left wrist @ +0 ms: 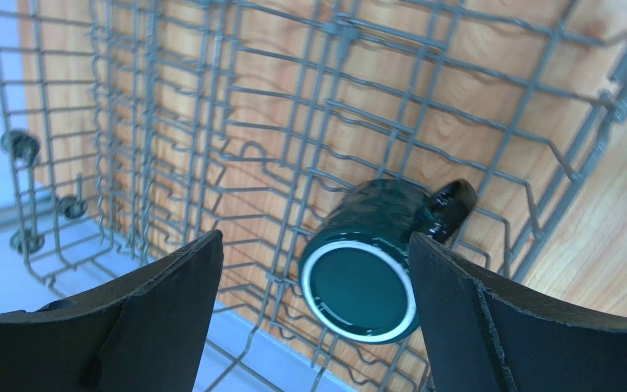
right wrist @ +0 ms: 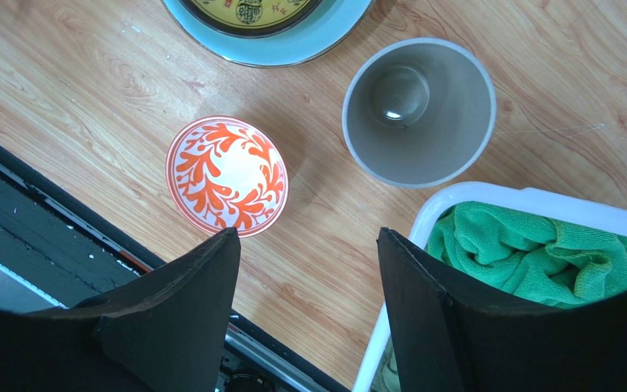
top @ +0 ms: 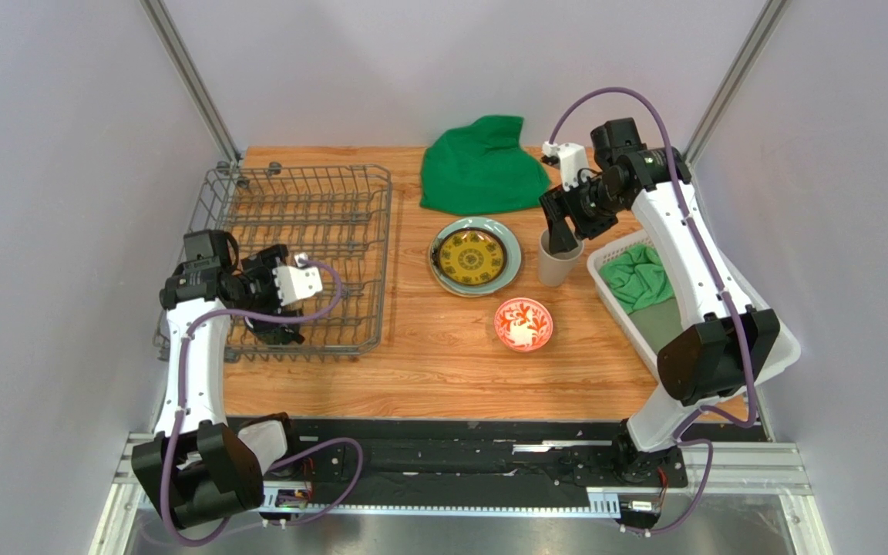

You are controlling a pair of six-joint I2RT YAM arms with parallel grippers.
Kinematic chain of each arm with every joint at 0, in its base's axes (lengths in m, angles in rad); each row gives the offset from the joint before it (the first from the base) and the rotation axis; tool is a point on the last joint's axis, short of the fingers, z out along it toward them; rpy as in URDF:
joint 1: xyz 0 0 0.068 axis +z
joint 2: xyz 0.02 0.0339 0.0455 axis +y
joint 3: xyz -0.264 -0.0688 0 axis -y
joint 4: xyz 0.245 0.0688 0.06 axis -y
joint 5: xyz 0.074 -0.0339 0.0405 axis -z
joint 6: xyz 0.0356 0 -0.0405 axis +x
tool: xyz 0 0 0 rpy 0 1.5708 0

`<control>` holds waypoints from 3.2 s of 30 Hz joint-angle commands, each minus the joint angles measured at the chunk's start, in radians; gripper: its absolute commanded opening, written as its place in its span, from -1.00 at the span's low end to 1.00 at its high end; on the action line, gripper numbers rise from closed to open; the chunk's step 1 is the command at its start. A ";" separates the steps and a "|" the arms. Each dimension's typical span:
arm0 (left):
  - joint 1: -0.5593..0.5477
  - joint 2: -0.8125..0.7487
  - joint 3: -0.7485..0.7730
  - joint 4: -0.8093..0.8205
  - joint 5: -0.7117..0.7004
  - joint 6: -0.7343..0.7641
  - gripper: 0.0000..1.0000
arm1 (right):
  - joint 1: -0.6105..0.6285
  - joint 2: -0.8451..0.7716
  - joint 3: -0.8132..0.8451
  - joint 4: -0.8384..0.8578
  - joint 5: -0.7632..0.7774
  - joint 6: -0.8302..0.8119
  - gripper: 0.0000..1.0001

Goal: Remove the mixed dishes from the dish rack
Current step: Pick up the cup from the dish rack.

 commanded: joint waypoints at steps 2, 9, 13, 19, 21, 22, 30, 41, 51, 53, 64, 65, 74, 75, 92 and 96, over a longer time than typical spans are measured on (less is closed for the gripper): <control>0.000 0.002 -0.053 -0.070 0.000 0.361 0.81 | 0.005 -0.049 -0.041 0.067 -0.032 -0.005 0.33; 0.001 0.060 -0.040 -0.161 -0.039 0.542 0.78 | 0.005 -0.052 -0.072 0.076 -0.036 -0.008 0.33; 0.000 0.062 -0.056 -0.170 -0.055 0.628 0.78 | 0.005 -0.049 -0.079 0.076 -0.039 -0.009 0.33; 0.001 0.086 -0.068 -0.166 -0.111 0.713 0.77 | 0.005 -0.043 -0.092 0.081 -0.042 -0.006 0.34; 0.001 0.102 -0.063 -0.166 -0.112 0.728 0.76 | 0.006 -0.040 -0.093 0.084 -0.045 -0.005 0.34; 0.001 0.106 -0.063 -0.166 -0.117 0.737 0.76 | 0.005 -0.040 -0.092 0.084 -0.045 -0.003 0.34; 0.000 0.169 -0.079 -0.127 -0.109 0.782 0.73 | 0.005 -0.023 -0.099 0.088 -0.059 0.003 0.34; -0.031 0.221 -0.112 -0.066 -0.072 0.788 0.62 | 0.005 -0.009 -0.107 0.095 -0.063 0.009 0.34; -0.046 0.272 -0.152 -0.027 -0.089 0.780 0.51 | 0.006 -0.011 -0.113 0.090 -0.062 0.009 0.33; -0.049 0.280 -0.158 -0.018 -0.077 0.777 0.49 | 0.005 -0.011 -0.118 0.090 -0.063 0.009 0.33; -0.062 0.330 -0.174 -0.017 -0.020 0.756 0.42 | 0.005 -0.008 -0.127 0.088 -0.054 0.006 0.33; -0.063 0.336 -0.174 -0.018 -0.020 0.756 0.42 | 0.005 -0.006 -0.127 0.090 -0.054 0.006 0.33; -0.071 0.396 -0.122 -0.083 0.015 0.716 0.15 | 0.005 -0.003 -0.148 0.102 -0.057 0.012 0.33; -0.072 0.399 -0.116 -0.093 0.020 0.710 0.15 | 0.003 -0.003 -0.150 0.105 -0.057 0.012 0.33; -0.077 0.378 -0.092 -0.075 -0.046 0.641 0.04 | 0.003 -0.002 -0.164 0.110 -0.068 0.017 0.33; -0.080 0.353 -0.085 -0.078 -0.078 0.635 -0.08 | 0.003 -0.006 -0.168 0.111 -0.066 0.014 0.33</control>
